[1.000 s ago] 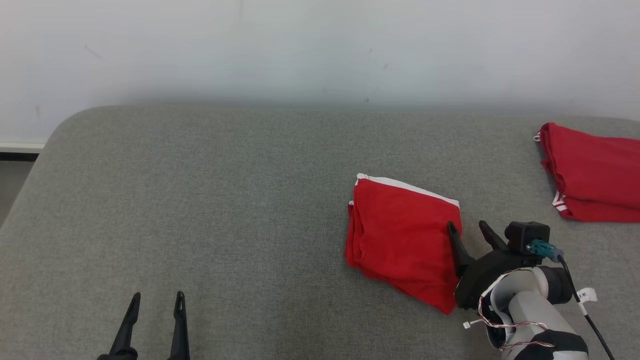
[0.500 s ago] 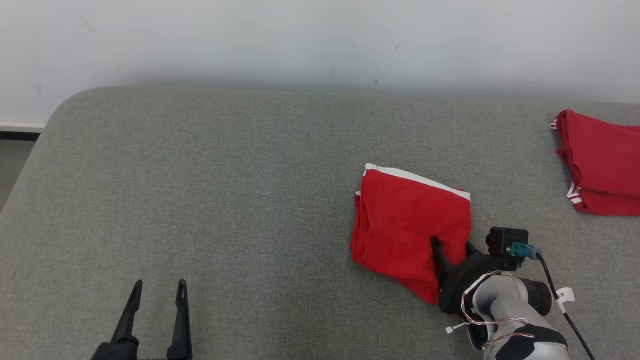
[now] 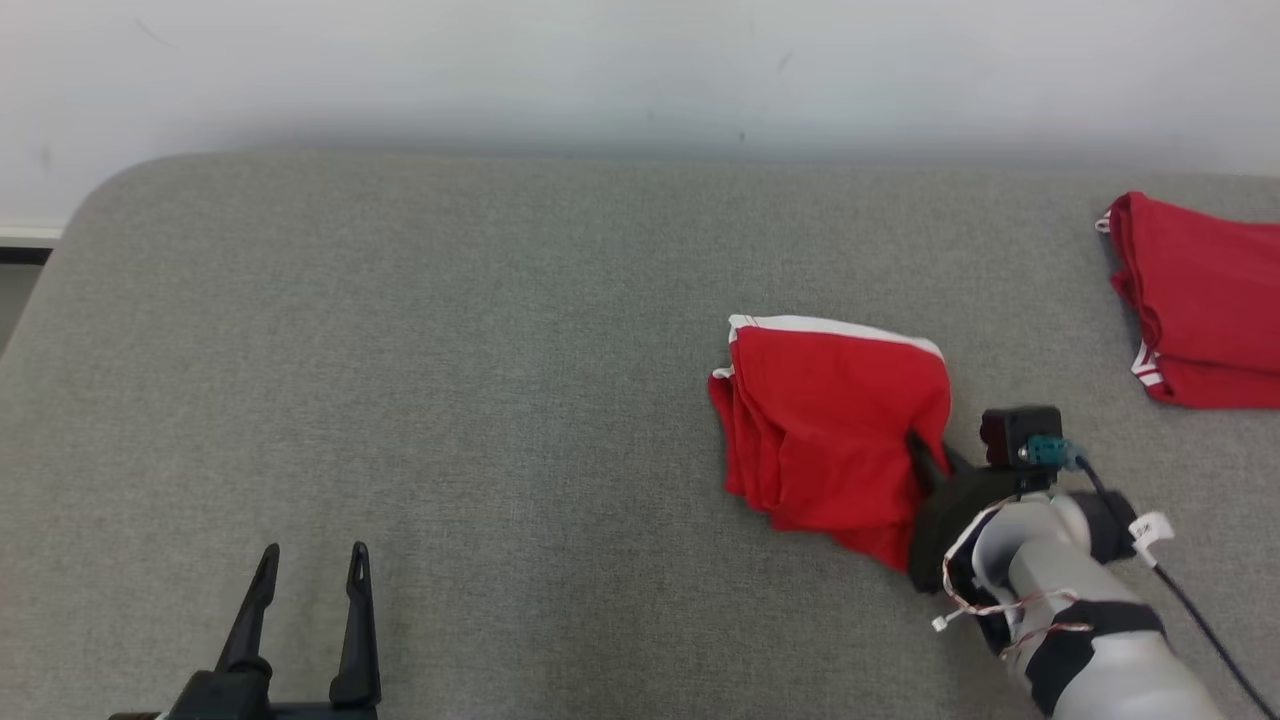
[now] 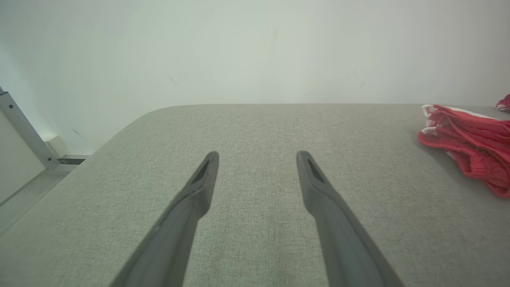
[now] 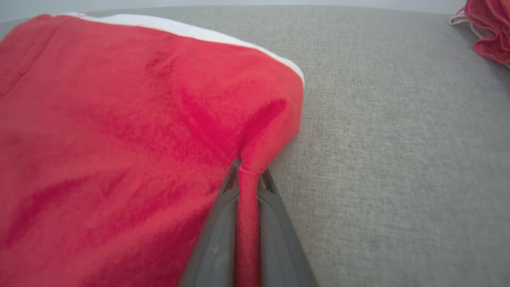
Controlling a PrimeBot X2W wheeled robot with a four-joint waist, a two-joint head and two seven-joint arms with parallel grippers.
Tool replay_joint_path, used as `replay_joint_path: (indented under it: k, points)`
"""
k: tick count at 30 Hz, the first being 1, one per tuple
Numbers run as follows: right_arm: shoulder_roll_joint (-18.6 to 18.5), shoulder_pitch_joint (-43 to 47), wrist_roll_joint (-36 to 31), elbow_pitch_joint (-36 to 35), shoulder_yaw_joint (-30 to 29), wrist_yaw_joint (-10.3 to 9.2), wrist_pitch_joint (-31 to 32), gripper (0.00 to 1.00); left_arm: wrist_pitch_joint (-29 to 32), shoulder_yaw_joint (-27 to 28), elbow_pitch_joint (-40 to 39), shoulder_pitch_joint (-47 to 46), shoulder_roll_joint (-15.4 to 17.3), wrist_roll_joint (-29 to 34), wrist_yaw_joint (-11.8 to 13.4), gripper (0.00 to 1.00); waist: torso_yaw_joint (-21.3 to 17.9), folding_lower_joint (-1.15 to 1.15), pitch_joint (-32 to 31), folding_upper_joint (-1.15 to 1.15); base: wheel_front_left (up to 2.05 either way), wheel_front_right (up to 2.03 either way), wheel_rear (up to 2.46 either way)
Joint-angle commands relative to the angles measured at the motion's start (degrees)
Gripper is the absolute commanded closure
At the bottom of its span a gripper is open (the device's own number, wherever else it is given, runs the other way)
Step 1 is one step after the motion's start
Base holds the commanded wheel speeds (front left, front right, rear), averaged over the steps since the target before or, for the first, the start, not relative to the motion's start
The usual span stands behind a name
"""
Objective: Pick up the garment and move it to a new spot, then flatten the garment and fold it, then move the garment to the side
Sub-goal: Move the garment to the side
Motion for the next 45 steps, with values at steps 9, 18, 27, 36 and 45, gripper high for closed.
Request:
replay_joint_path:
  k: [9, 18, 27, 36, 45]
  points:
    - [-9.6, -8.4, -0.9, -5.4, 11.3, -0.22, 2.3, 1.00, -0.2, -1.4, -1.0, -3.9, -0.1, -0.7, -0.4, 0.00, -1.9, 0.00, 6.7, 0.00, 0.00, 0.00, 0.00]
    - [-20.1, -17.5, 2.0, -12.6, 19.9, -0.22, 6.5, 1.00, -0.2, -2.8, -2.8, -7.9, 0.0, -0.8, -0.7, 0.00, -3.8, 0.00, 14.2, 0.00, 0.00, 0.00, 0.00]
    - [-32.5, -25.4, 5.8, -21.5, 25.5, -0.22, 11.7, 1.00, -0.2, -3.8, -6.9, -11.6, 1.0, -0.3, -0.8, 0.00, -7.2, 0.00, 22.0, 0.00, 0.00, 0.00, 0.00]
    - [-43.0, -28.9, 8.6, -29.4, 28.0, -0.22, 16.0, 1.00, -0.2, -3.5, -12.8, -12.9, 2.9, 0.7, -0.8, 0.00, -10.7, 0.00, 26.5, 0.00, 0.00, 0.00, 0.00]
    - [-50.0, -33.6, 7.9, -32.9, 28.4, -0.23, 19.9, 1.00, -0.2, -4.1, -17.1, -14.5, 3.9, 1.4, -0.8, 0.00, -11.9, 0.00, 31.3, 0.00, 0.00, 0.00, 0.00]
